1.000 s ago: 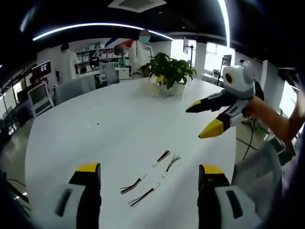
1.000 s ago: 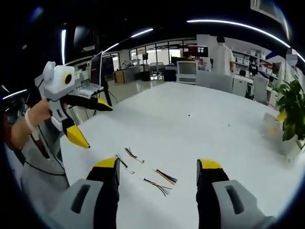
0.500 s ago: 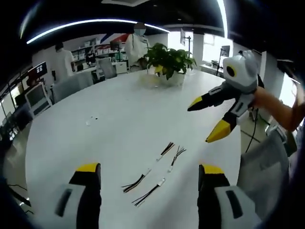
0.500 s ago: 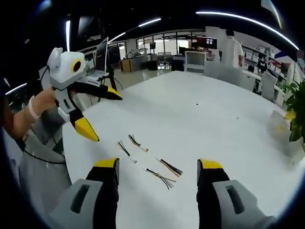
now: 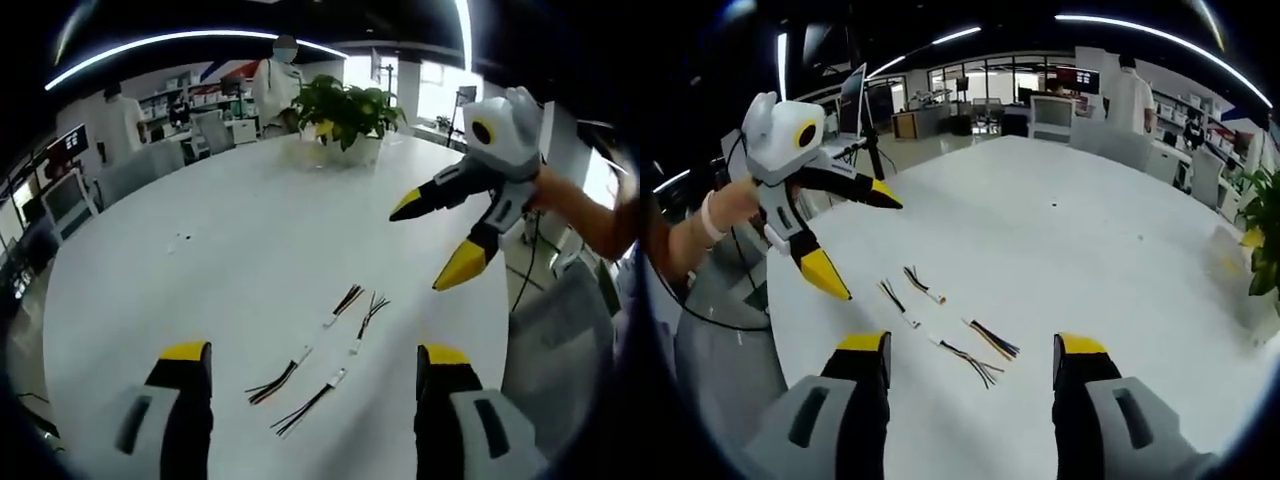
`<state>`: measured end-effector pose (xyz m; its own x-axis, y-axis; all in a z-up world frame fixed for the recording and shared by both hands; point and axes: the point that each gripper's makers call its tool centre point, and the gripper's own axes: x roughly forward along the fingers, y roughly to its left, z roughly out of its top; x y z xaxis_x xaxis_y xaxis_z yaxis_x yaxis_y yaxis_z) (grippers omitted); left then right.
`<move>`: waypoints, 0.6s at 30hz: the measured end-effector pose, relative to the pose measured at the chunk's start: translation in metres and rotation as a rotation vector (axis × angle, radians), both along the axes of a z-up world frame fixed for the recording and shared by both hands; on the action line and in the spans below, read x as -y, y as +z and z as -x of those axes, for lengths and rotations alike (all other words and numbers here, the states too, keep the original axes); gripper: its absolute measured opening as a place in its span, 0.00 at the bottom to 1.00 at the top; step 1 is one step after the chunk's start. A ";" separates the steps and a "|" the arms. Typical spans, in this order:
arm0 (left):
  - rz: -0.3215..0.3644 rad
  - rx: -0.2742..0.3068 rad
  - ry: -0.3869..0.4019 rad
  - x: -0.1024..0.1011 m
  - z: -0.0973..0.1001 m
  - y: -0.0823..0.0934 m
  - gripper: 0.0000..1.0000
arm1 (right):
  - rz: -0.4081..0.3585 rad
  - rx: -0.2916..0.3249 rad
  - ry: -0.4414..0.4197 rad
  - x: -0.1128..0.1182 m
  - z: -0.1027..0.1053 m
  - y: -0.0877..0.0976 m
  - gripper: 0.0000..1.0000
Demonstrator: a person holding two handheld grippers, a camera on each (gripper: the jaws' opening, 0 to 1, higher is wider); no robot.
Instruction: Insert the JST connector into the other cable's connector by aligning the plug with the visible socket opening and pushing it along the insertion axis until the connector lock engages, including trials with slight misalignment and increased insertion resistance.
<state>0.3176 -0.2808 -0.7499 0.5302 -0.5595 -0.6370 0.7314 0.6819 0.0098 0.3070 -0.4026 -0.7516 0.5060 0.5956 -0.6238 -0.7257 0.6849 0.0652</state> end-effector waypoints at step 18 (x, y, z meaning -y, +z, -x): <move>0.014 -0.010 0.005 -0.008 -0.005 -0.017 0.81 | 0.033 -0.035 0.020 -0.004 -0.001 -0.020 0.62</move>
